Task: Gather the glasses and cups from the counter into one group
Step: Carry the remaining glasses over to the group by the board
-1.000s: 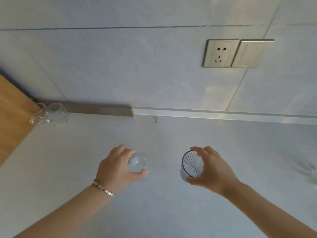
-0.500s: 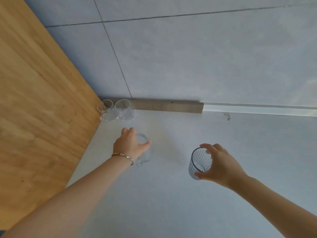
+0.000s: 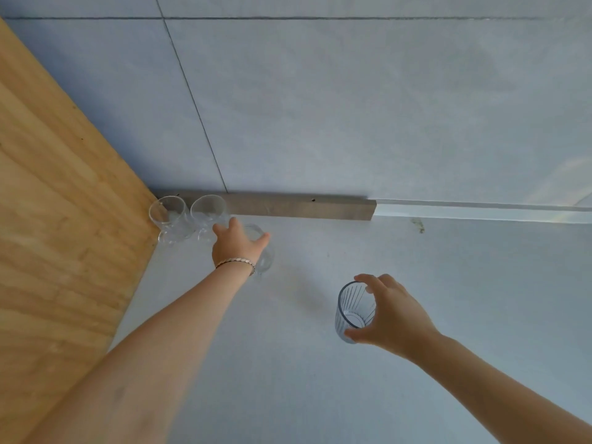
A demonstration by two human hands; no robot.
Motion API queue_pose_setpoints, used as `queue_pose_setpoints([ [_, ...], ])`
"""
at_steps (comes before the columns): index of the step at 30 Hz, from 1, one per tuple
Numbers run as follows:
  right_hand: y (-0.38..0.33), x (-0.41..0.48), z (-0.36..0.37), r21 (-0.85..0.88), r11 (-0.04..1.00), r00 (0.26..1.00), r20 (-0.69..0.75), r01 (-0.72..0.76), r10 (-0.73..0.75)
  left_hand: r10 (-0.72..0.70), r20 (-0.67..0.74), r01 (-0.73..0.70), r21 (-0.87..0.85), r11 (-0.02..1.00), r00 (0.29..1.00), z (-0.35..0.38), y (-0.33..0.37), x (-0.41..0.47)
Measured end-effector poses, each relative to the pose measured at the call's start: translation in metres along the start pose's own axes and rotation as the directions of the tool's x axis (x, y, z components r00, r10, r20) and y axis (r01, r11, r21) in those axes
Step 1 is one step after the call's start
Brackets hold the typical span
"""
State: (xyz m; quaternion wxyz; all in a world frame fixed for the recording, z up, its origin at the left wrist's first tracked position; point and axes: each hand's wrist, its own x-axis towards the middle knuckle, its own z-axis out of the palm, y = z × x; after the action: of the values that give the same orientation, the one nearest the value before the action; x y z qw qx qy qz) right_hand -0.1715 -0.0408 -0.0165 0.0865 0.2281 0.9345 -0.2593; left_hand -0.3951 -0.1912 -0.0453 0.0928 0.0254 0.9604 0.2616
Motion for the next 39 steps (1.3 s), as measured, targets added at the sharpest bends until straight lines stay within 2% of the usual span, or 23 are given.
queue_pose_setpoints([
  [4, -0.007, 0.020, -0.002, -0.012, 1.000, 1.000, -0.002, 0.007, -0.007, 0.035, 0.156, -0.004, -0.194, 0.981, 0.987, 0.006, -0.010, 0.010],
  [6, -0.011, 0.034, -0.002, -0.010, 1.000, 1.000, 0.006, 0.021, -0.021, 0.056, 0.211, -0.006, -0.231, 0.973, 0.976, 0.009, -0.024, 0.014],
  [12, -0.031, 0.092, 0.004, 0.003, 0.999, 0.999, 0.013, 0.048, -0.048, 0.150, 0.166, -0.087, -0.336, 0.938, 0.975, 0.018, -0.038, 0.036],
  [16, -0.047, 0.141, 0.008, 0.042, 0.999, 0.997, -0.081, 0.010, -0.007, 0.182, 0.149, -0.120, -0.351, 0.929, 0.972, 0.020, -0.031, 0.060],
  [21, -0.071, 0.197, 0.010, -0.007, 1.000, 0.996, -0.088, -0.001, 0.000, 0.194, 0.153, -0.128, -0.359, 0.924, 0.969, 0.023, -0.029, 0.076],
  [28, -0.082, 0.221, 0.023, 0.049, 0.999, 0.991, -0.128, -0.021, 0.027, 0.178, 0.166, -0.113, -0.342, 0.933, 0.970, 0.026, -0.032, 0.076],
  [32, -0.067, 0.201, 0.028, 0.111, 0.987, 0.993, -0.022, -0.112, 0.115, 0.118, 0.159, -0.070, -0.279, 0.958, 0.980, 0.019, -0.026, 0.071],
  [37, -0.021, 0.149, 0.017, -0.086, 0.981, 0.951, 0.245, -0.173, 0.190, 0.083, 0.077, -0.079, -0.048, 0.996, 0.994, 0.005, -0.018, 0.028],
  [39, -0.001, 0.124, 0.007, -0.114, 0.978, 0.919, 0.338, -0.174, 0.203, 0.079, 0.125, -0.087, 0.061, 0.994, 0.989, 0.003, -0.014, 0.003],
])
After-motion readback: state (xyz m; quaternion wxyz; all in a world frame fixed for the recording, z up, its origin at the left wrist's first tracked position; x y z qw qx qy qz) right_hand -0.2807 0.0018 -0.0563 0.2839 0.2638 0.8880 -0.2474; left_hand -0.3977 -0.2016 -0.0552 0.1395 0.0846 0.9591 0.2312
